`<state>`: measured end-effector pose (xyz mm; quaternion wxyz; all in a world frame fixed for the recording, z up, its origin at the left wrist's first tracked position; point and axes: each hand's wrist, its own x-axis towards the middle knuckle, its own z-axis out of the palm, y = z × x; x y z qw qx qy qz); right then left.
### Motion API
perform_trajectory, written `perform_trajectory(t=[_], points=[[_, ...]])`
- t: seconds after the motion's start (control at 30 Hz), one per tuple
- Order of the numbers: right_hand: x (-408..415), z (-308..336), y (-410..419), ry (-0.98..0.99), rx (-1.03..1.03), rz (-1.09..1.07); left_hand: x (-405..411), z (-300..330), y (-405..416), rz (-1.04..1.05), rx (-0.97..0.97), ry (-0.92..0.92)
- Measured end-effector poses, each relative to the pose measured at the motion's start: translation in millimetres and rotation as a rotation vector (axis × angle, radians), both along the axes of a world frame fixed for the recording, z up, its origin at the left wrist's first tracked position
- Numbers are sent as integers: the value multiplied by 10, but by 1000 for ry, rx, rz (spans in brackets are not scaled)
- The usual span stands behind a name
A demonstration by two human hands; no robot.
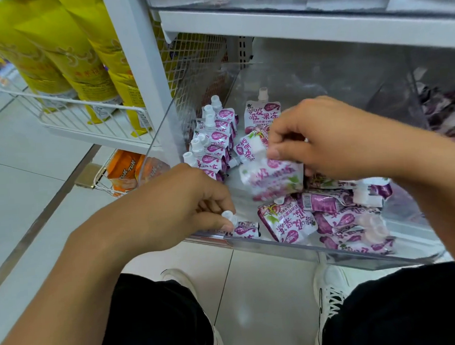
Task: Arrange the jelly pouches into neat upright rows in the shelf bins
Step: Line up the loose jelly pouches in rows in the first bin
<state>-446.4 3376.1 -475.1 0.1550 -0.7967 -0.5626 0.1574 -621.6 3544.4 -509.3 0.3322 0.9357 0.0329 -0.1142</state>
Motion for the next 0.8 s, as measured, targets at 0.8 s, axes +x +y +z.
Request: perform_trajectory(t=[0.8], points=[[-391,-472,160,-338,-633,225,204,55,-137,37,285,39]])
